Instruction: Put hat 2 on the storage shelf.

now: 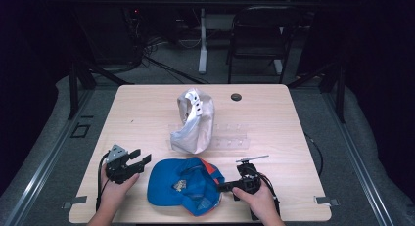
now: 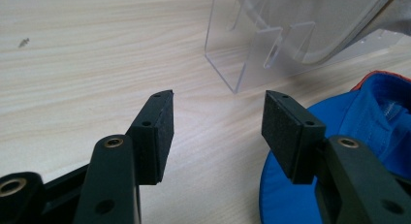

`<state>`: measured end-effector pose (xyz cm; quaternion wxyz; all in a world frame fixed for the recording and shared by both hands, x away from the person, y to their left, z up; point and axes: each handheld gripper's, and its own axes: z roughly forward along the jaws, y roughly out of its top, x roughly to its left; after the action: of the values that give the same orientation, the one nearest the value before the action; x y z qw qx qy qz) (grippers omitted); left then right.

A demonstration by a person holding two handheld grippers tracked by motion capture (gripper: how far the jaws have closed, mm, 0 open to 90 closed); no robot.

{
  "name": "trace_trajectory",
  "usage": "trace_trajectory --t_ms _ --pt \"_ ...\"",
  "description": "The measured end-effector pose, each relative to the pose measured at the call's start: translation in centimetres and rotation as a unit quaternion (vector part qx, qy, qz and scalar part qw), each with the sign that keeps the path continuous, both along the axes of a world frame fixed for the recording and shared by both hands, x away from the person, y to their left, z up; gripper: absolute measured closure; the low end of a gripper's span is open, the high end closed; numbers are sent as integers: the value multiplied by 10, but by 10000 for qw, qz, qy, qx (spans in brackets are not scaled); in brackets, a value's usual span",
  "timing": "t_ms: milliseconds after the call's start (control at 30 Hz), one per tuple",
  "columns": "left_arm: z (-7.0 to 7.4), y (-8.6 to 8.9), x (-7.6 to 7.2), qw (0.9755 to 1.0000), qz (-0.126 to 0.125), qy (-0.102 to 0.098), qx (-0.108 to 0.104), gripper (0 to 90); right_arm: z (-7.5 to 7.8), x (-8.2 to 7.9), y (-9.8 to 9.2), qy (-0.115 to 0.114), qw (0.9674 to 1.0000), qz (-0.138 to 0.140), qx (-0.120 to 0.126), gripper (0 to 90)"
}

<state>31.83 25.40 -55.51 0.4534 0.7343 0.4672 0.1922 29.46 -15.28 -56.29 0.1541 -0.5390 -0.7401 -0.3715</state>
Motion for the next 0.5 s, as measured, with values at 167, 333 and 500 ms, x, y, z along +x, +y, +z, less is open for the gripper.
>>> trace_trajectory --t_ms 167,333,500 --pt "4 4 -2 9999 118 -58 -60 460 -4 3 3 109 9999 12 68 690" --pt "3 3 -4 10000 69 -52 35 459 -5 4 0 461 9983 -83 356 767" --pt "5 8 -12 9997 143 -183 1 459 1 6 3 501 9976 -88 464 779"
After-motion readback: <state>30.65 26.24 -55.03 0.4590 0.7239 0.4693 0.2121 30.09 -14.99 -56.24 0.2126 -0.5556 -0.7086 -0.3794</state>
